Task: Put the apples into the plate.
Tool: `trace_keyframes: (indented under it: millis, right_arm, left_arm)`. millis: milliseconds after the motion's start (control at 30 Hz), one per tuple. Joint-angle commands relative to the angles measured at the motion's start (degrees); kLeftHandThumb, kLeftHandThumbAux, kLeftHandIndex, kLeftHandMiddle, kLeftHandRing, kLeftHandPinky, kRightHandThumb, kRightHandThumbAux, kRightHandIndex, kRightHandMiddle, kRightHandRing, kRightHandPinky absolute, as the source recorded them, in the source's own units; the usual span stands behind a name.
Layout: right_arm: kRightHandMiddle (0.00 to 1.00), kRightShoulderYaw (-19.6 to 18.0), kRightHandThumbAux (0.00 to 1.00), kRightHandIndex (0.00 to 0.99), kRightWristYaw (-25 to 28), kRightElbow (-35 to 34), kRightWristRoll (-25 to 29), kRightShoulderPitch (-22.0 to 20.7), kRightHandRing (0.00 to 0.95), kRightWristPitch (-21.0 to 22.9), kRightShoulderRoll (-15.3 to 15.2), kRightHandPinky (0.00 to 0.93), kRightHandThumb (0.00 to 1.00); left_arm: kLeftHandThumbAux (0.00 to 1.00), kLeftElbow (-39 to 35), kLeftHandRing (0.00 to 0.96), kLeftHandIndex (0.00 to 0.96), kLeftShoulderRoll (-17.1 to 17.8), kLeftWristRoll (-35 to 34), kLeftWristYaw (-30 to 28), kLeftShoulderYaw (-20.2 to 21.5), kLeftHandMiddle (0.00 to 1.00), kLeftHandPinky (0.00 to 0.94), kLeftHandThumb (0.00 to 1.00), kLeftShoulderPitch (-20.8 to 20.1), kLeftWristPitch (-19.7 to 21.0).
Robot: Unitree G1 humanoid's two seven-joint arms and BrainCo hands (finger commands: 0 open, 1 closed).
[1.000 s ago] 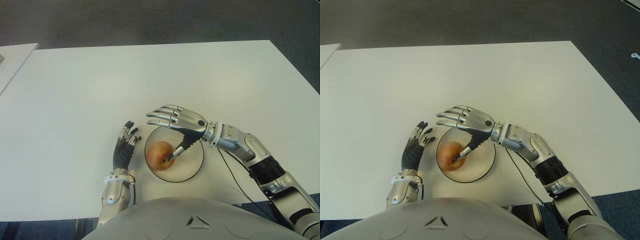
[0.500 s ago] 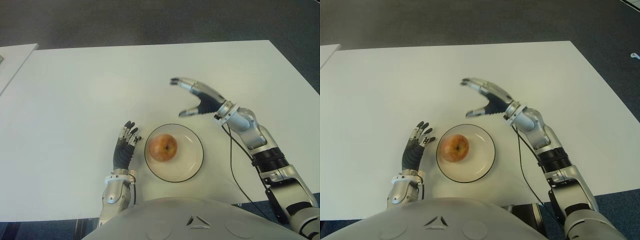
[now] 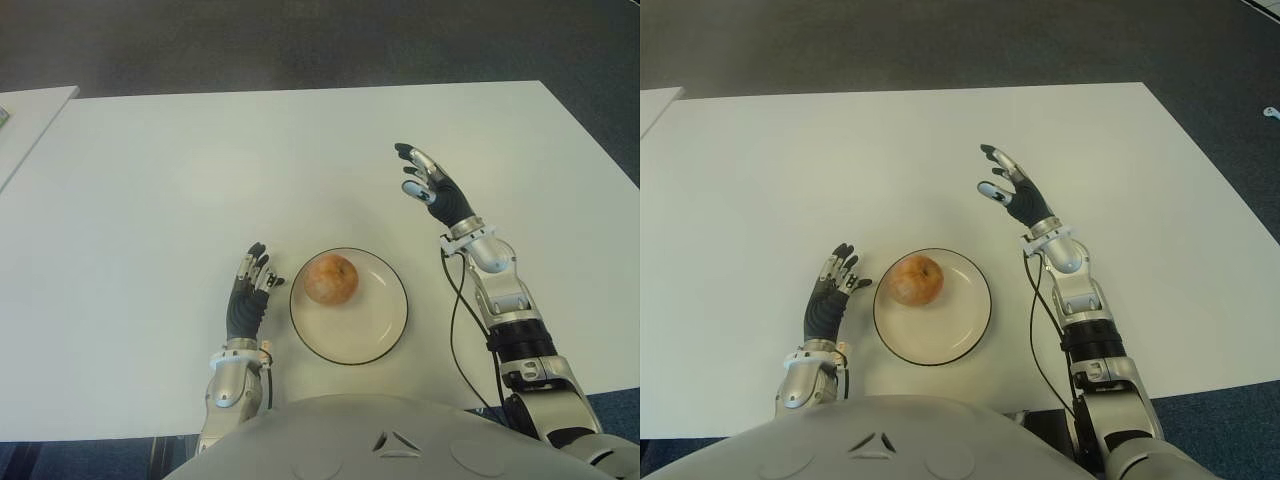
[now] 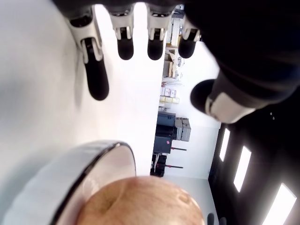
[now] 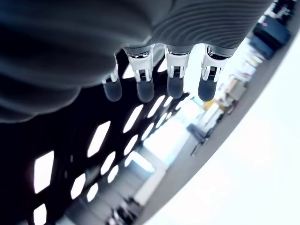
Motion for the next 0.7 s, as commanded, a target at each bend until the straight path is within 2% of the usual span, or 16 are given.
trace_keyframes:
  millis: [33, 133, 267, 367, 500, 567, 700]
  right_arm:
    - [0.000, -3.6, 0.351, 0.000, 1.0, 1.8, 5.5, 3.1, 0.000, 3.0, 1.5, 0.000, 0.149]
    - [0.000, -6.7, 0.399, 0.003, 0.9, 2.9, 10.5, 5.3, 0.000, 4.4, 3.8, 0.000, 0.143]
    - [0.000, -9.3, 0.434, 0.021, 0.3, 3.3, 14.1, 7.7, 0.000, 5.2, 6.3, 0.000, 0.145]
    - [0.004, -10.9, 0.437, 0.054, -2.0, 1.0, 16.9, 9.5, 0.000, 7.9, 9.6, 0.000, 0.146]
    - [0.041, -11.3, 0.431, 0.100, -3.9, -3.0, 18.7, 12.4, 0.001, 10.6, 12.8, 0.017, 0.149]
    - [0.067, -11.0, 0.431, 0.120, -3.6, -4.9, 19.6, 16.2, 0.013, 10.2, 14.6, 0.043, 0.153]
    - [0.115, -11.2, 0.450, 0.146, -1.5, -4.6, 20.0, 19.4, 0.064, 8.5, 15.4, 0.107, 0.166]
  left_arm:
    - [0.485, 3.4, 0.048, 0.055, -1.7, 0.1, 1.5, 0.0, 0.046, 0.122, 0.151, 1.9, -3.9]
    - [0.459, 5.2, 0.041, 0.057, -2.2, -0.8, 1.7, 0.4, 0.041, 0.116, 0.149, 1.8, -7.7]
    - [0.454, 7.1, 0.039, 0.056, -2.3, -1.1, 2.0, 0.4, 0.041, 0.110, 0.148, 1.8, -11.7]
    - [0.457, 8.6, 0.034, 0.053, -2.3, -1.6, 1.7, 0.3, 0.037, 0.101, 0.148, 1.7, -15.2]
    - [0.460, 10.1, 0.034, 0.048, -2.0, -1.9, 1.4, 0.3, 0.031, 0.106, 0.144, 1.5, -18.0]
    - [0.463, 11.3, 0.035, 0.046, -1.5, -1.8, 1.3, 0.7, 0.030, 0.107, 0.139, 0.8, -18.9]
    - [0.477, 12.2, 0.032, 0.041, -0.8, -1.6, 1.2, 1.0, 0.027, 0.095, 0.124, 0.7, -20.0]
